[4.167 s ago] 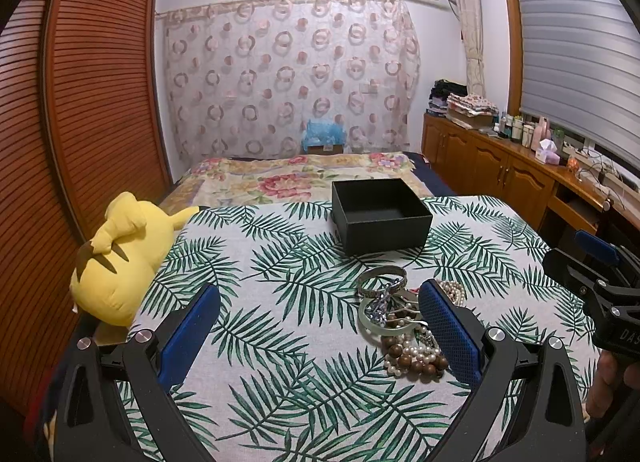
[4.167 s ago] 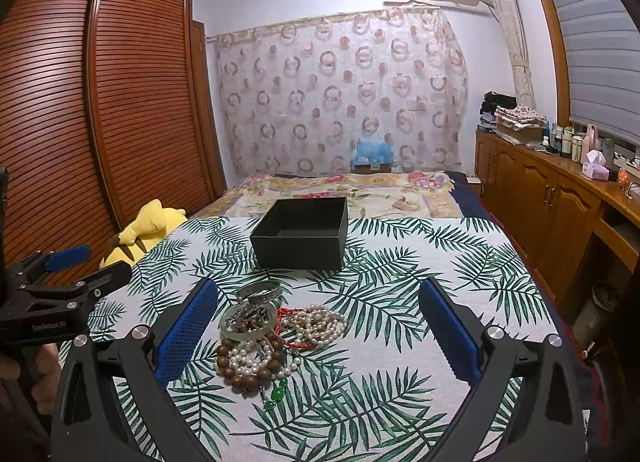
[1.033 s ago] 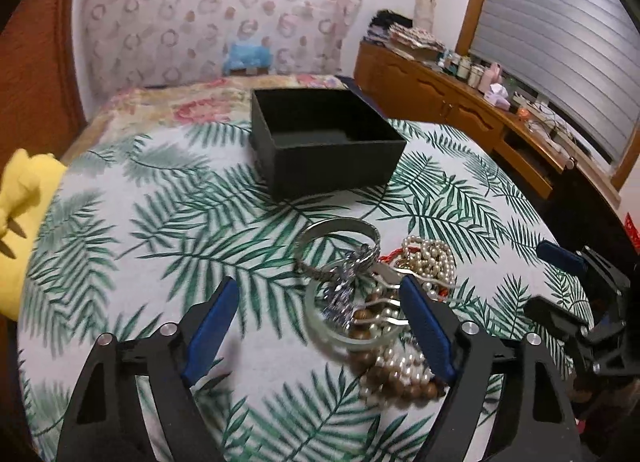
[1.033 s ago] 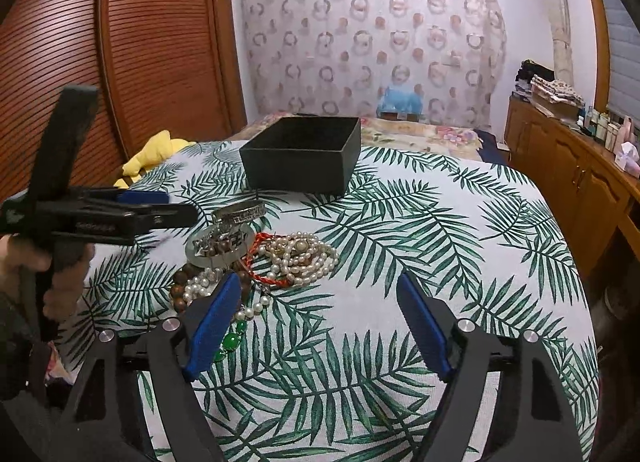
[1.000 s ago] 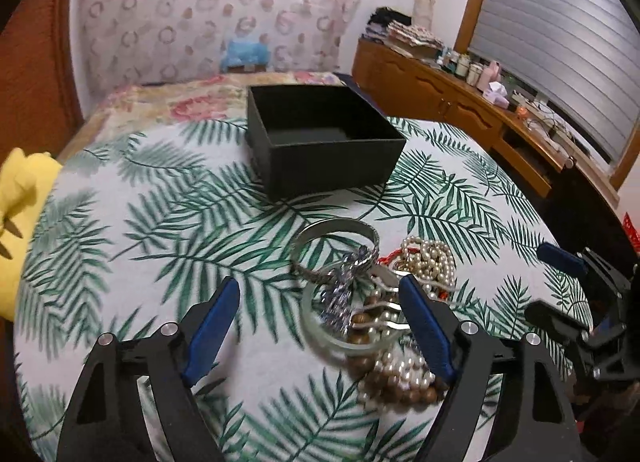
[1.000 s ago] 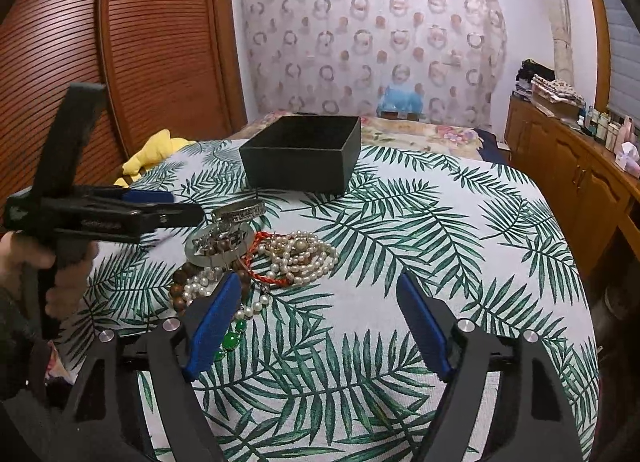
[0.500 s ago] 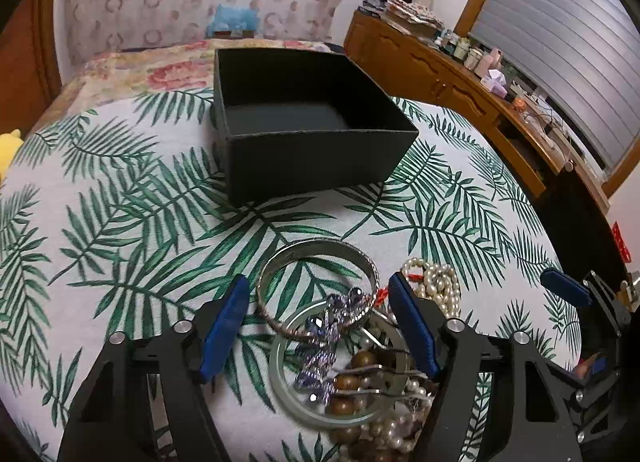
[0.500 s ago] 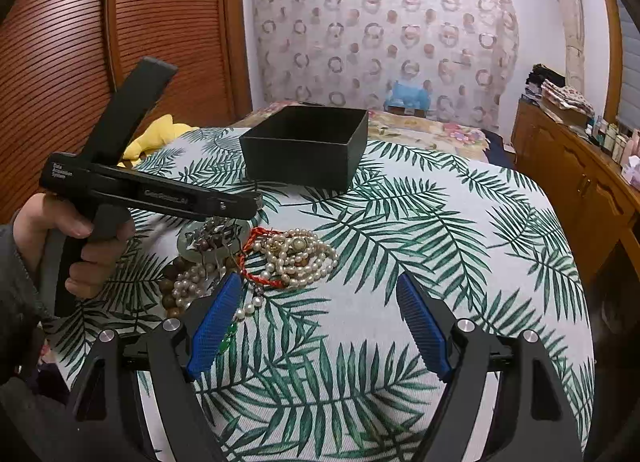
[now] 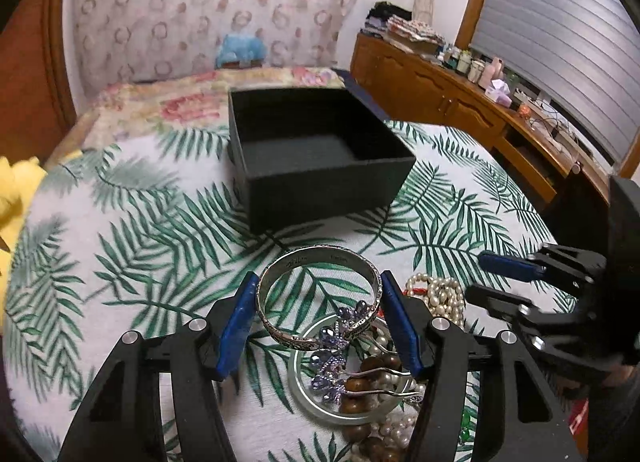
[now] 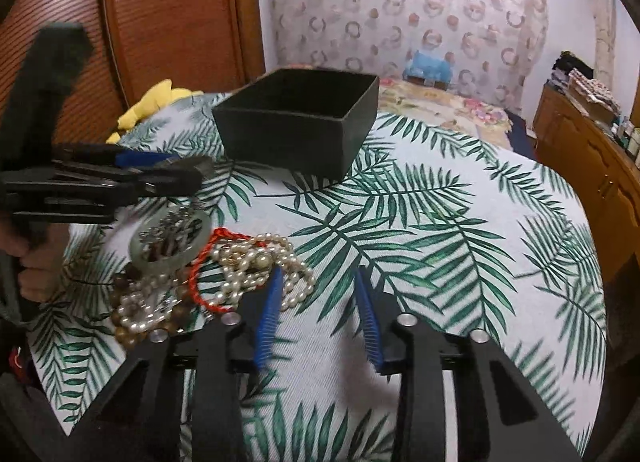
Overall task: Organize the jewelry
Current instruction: 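Move the left tool to the pile and grasp the silver bangle, then lift the silver bangle with the left tool while the right tool grasps a beaded strand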
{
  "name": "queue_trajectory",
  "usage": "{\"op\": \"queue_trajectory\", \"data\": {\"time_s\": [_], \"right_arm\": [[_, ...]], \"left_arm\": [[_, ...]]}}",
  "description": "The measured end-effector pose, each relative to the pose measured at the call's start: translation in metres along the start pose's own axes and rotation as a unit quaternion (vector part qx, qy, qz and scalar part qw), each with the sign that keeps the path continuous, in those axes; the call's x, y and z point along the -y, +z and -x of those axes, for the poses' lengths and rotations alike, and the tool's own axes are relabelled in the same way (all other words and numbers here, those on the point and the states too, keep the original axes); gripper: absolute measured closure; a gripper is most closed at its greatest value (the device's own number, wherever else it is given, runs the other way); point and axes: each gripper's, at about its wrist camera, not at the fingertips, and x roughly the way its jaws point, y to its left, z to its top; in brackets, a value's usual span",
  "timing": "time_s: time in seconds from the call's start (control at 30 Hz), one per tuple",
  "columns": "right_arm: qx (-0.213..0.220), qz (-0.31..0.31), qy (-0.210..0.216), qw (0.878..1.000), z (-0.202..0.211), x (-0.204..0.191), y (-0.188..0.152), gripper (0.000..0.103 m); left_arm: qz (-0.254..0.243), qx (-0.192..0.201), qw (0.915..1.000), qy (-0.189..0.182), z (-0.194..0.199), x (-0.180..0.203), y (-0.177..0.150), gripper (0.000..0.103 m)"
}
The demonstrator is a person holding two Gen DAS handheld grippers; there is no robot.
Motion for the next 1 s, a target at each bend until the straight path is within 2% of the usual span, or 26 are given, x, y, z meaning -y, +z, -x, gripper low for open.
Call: {"op": "queue_trajectory", "data": {"time_s": [0.27, 0.43, 0.5, 0.77, 1.0], "right_arm": [[-0.02, 0.027, -0.016, 0.999, -0.013, -0.004, 0.008, 0.072], [-0.024, 0.013, 0.005, 1.0, -0.017, -0.003, 0.012, 0.072], [-0.028, 0.013, 0.013, 0.999, -0.018, -0.006, 0.012, 0.077], [-0.03, 0.024, -0.037, 0.999, -0.015, -0.001, 0.011, 0.08], [-0.04, 0.031, -0.018, 0.999, -0.021, -0.007, 0.013, 0.08]], "left_arm": [[-0.03, 0.037, 0.998, 0.042, 0.024, 0.011, -0.001, 0.045], [-0.029, 0.055, 0.9967, 0.052, 0.039, 0.012, 0.0, 0.045], [-0.03, 0.066, 0.9956, 0.059, 0.048, 0.012, 0.0, 0.045], [-0.033, 0.093, 0.993, 0.065, 0.075, 0.013, -0.001, 0.045], [-0.037, 0.098, 0.9923, 0.066, 0.08, 0.018, -0.003, 0.045]]}}
